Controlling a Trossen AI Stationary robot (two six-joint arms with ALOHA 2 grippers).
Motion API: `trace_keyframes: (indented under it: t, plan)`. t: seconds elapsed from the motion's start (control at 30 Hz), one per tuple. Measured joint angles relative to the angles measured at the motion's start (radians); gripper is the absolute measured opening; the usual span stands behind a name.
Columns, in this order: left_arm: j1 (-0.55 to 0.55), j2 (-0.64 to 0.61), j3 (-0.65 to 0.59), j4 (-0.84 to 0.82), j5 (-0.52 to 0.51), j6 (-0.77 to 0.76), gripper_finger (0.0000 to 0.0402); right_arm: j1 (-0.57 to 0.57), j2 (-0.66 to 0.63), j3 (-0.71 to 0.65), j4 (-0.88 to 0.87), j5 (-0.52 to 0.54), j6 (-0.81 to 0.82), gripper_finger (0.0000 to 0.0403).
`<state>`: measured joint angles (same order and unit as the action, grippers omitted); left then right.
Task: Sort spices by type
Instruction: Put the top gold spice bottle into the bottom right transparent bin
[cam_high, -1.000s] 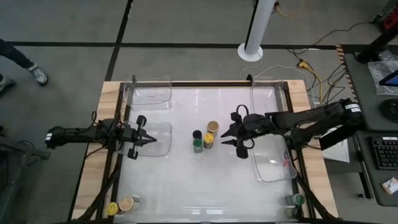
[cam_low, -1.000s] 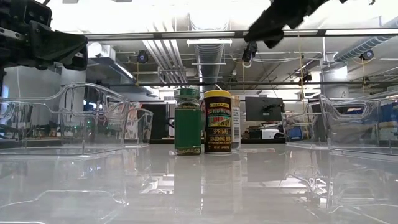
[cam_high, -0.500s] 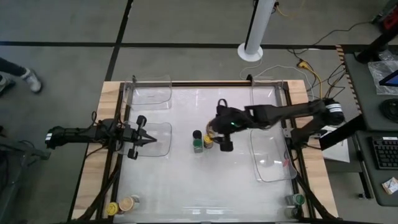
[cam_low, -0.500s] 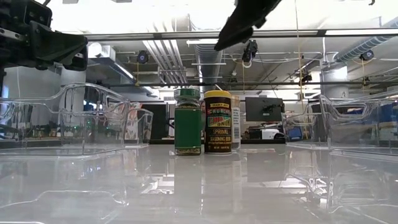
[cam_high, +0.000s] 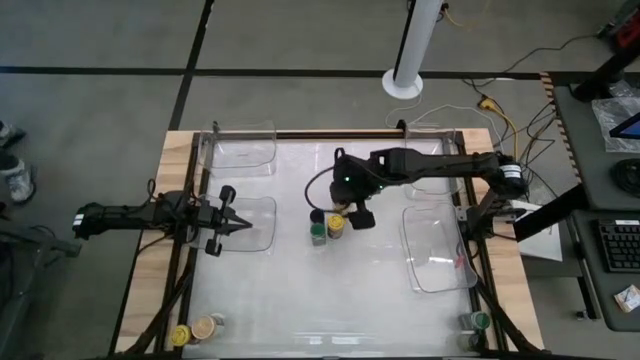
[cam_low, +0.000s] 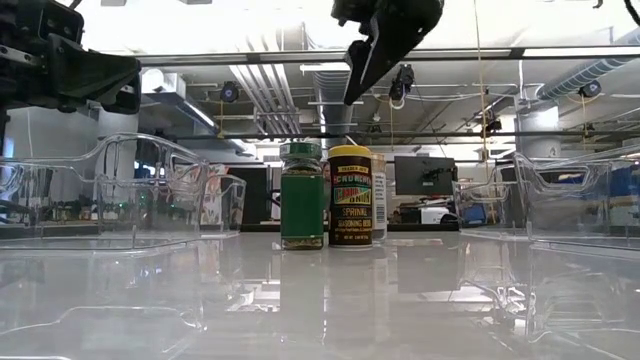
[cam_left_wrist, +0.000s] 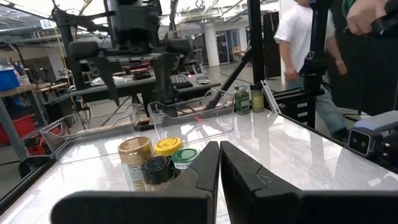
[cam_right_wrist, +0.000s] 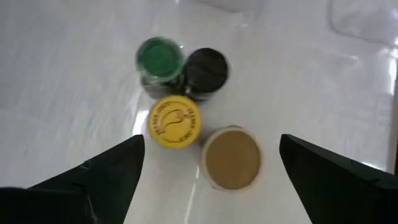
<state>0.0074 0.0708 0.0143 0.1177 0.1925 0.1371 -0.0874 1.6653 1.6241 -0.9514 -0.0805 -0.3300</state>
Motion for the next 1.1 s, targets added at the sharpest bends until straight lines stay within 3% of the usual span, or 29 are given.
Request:
trace_keyframes:
  t: [0.23,0.83,1.0,1.1]
  plan:
    - [0.0,0.0,0.0,0.0,0.0,0.0,0.0,-0.002,0.043,-0.004,-0.019,0.002,-0.136,0.0366]
    - [0.0,0.0,0.0,0.0,0.0,0.0,0.0,-0.07,0.171,-0.006,-0.034,0.05,-0.206,0.0366]
    - [0.0,0.0,0.0,0.0,0.0,0.0,0.0,-0.097,0.206,-0.006,-0.04,0.035,-0.188,0.0366]
    - [0.0,0.0,0.0,0.0,0.0,0.0,0.0,-0.109,0.222,-0.007,-0.039,-0.029,-0.178,0.0366]
